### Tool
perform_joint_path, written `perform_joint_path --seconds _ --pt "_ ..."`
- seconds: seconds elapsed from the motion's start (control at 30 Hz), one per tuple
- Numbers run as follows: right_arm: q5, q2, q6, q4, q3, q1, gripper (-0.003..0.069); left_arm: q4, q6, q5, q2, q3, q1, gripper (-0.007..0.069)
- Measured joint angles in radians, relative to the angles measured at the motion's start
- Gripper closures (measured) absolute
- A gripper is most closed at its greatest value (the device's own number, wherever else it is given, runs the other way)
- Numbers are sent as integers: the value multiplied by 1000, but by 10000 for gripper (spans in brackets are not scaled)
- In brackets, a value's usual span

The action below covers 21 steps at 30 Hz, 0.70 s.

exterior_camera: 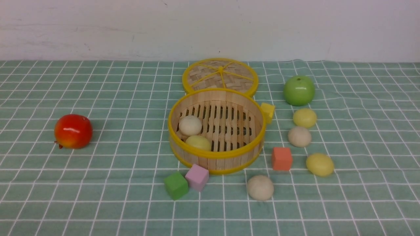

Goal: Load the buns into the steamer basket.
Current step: Use the right arm to grab a steamed stuffed bun

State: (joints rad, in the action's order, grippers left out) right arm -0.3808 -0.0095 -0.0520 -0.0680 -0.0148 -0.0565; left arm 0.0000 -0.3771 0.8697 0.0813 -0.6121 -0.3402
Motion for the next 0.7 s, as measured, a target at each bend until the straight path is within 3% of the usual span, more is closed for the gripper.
perform_joint_path --seconds 0.2,0.5,0.7 --pt "0 0 0 0 0 0 419 78 -4 -98 0 35 8 638" --pt "0 0 0 0 0 0 419 129 -67 -323 -2 261 263 638" --pt "0 0 0 0 0 0 419 137 -78 -379 -66 462 317 636"
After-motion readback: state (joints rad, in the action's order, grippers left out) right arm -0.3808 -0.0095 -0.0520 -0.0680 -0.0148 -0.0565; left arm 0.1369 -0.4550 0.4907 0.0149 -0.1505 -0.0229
